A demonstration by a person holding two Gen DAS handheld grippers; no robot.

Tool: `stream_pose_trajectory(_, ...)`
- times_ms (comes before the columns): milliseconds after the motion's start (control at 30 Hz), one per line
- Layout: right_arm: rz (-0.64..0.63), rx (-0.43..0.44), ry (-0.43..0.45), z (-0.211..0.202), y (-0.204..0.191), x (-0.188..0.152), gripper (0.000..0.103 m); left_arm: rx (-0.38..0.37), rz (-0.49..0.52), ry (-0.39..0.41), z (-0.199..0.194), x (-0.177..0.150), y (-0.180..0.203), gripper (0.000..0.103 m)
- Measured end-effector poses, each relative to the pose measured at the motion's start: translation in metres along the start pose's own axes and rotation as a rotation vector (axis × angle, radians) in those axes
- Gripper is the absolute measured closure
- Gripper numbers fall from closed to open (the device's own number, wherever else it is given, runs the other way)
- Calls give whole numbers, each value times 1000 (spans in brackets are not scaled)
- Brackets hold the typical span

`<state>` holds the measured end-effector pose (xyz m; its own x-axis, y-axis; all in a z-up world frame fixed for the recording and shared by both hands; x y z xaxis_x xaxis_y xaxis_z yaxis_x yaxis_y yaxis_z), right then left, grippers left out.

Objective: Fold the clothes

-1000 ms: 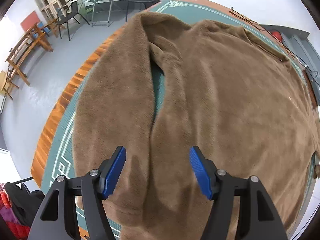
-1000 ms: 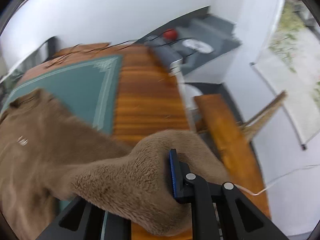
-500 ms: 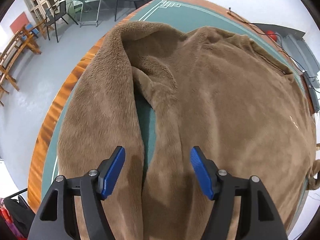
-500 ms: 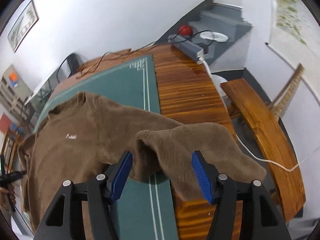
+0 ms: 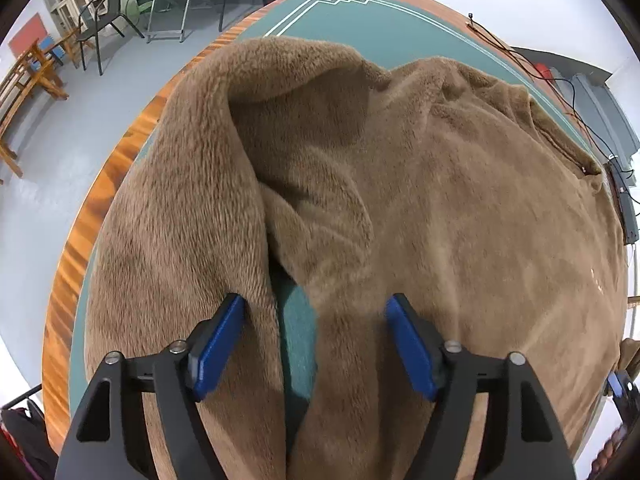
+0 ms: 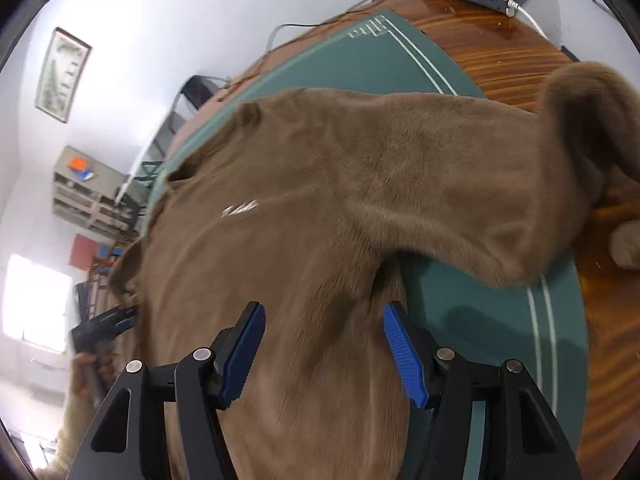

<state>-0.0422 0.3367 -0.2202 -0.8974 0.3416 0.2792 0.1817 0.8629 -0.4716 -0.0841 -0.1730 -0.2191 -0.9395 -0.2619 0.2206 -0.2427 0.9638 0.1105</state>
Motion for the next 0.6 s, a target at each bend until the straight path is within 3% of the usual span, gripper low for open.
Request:
stream_pose_trajectory(133, 14, -91, 13, 23, 8, 22, 45, -7, -4, 8, 0, 5, -2, 24)
stream_pose_trajectory(200, 11, -156, 17, 31, 11, 29, 80, -11, -5, 12, 1, 8, -3, 24)
stream_pose_trajectory(267, 3, -183, 42, 32, 10, 35, 87, -14, -7, 16, 1, 11, -3, 24)
stream_pose_trajectory(367, -68, -329, 186, 2, 3, 52, 96, -18, -8, 23, 1, 14, -4, 24)
stream_pose_trajectory(433, -46, -347, 227, -12, 6, 64, 96, -4, 5, 29, 0, 11, -2, 21)
stream_pose_trajectory(600, -127, -496, 183, 16, 6, 72, 96, 30, 38, 46, -2, 2, 2, 19)
Point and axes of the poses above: each gripper's, at about its wrist camera, not at the fingertips, and z roughly the way its jaws point, y to its right, x to its top, the point moved 5 cm from there along z, roughly the way its jaws point, and after that the axes turned 2 degrees about -y, right-handed, at the moved point
